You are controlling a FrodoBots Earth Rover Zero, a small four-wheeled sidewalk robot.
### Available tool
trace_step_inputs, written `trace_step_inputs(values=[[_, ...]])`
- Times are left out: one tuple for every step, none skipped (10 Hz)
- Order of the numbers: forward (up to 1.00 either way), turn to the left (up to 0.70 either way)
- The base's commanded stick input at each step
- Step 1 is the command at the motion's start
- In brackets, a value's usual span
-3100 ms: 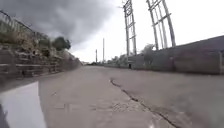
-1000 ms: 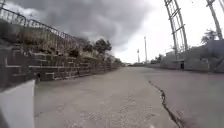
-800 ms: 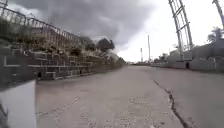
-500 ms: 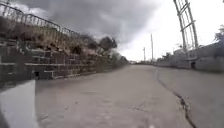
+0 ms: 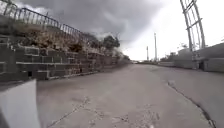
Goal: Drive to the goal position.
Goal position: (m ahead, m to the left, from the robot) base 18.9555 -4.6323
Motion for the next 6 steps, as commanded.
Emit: trace_step_inputs(values=[[0.85,0.00],[0.85,0.00],[0.85,0.00],[0.85,0.00],[0.85,0.00],[0.85,0.00]])
